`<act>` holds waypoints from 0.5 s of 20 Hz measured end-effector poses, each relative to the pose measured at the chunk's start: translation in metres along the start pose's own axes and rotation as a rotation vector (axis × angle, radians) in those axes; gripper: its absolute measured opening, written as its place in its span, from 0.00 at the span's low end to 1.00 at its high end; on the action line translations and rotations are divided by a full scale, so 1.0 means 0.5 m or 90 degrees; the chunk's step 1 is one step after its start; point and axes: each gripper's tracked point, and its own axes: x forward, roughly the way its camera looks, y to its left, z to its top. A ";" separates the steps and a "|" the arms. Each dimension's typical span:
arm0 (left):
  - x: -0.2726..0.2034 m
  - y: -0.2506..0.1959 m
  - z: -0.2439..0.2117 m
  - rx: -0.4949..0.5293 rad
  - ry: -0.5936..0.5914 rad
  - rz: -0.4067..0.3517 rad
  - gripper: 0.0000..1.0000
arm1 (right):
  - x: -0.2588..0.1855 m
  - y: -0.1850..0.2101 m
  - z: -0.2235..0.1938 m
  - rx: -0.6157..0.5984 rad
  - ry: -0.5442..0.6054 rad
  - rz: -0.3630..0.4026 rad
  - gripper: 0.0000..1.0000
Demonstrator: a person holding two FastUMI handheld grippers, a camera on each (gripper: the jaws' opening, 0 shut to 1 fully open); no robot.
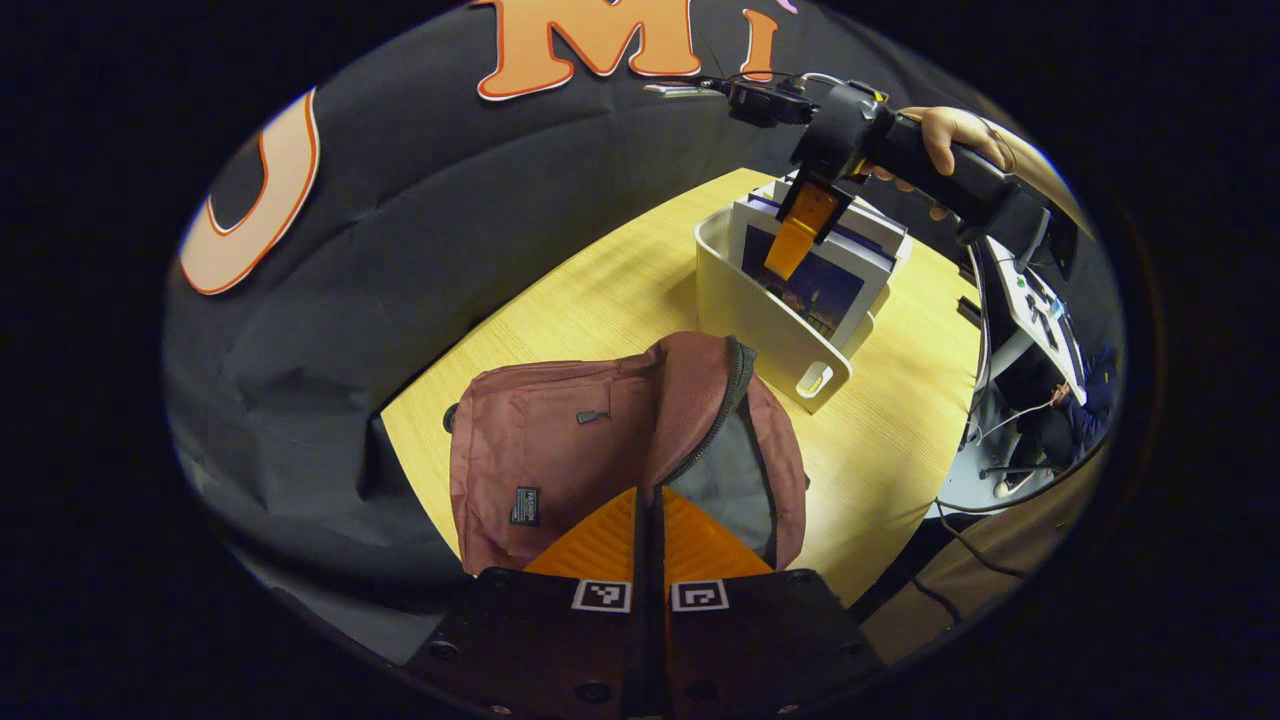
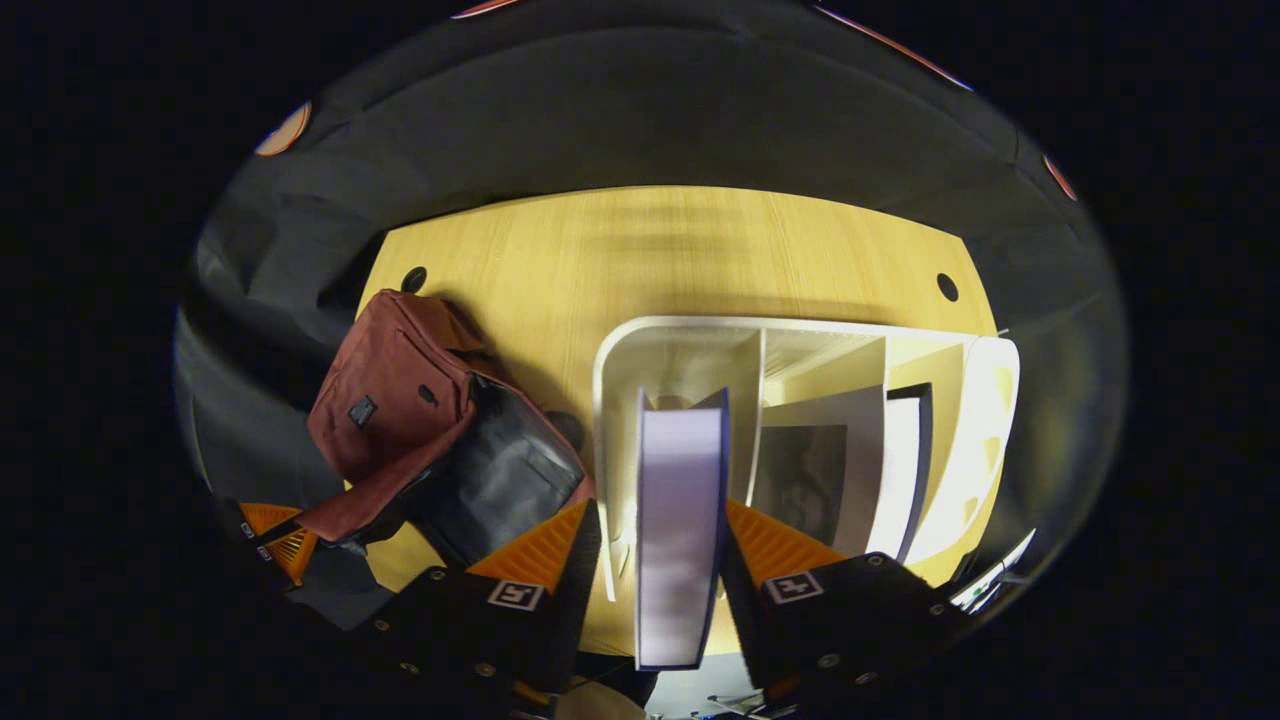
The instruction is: Open the schoolbag, grab two books from the bookshelf and put them into the schoolbag.
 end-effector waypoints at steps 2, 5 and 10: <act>0.000 -0.002 -0.003 -0.001 0.000 -0.001 0.01 | 0.000 -0.004 -0.006 0.026 0.013 0.000 0.38; 0.004 -0.002 -0.003 -0.003 0.002 -0.001 0.01 | -0.002 -0.008 -0.004 0.044 0.016 -0.005 0.29; 0.008 -0.005 -0.008 -0.006 0.004 -0.004 0.01 | -0.040 -0.003 -0.004 0.043 -0.011 0.012 0.35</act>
